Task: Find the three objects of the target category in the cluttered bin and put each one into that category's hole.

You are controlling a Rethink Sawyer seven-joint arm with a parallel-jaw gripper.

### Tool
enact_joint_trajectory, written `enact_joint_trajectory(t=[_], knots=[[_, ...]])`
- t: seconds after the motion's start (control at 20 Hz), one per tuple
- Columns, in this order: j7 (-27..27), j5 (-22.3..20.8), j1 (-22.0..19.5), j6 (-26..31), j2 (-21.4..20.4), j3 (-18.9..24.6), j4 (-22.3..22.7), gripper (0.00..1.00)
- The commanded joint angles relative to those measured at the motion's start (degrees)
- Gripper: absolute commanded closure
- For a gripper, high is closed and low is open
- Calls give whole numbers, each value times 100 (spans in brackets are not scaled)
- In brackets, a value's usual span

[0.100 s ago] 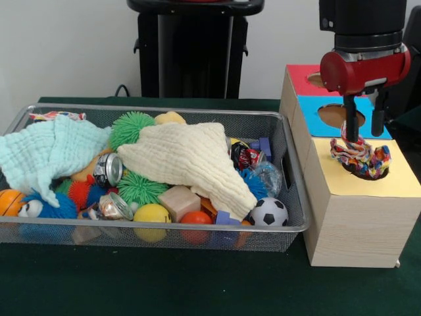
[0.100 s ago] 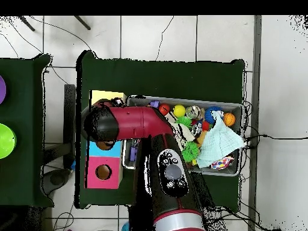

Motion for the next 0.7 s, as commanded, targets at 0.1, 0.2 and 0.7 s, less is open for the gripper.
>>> enact_joint_trajectory(t=[0.1,0.2,0.7], knots=[[499,61,-87,585,53,402,390,100],[459,35,-82,620,50,401,399,100],[618,76,-67,518,84,324,417,100]])
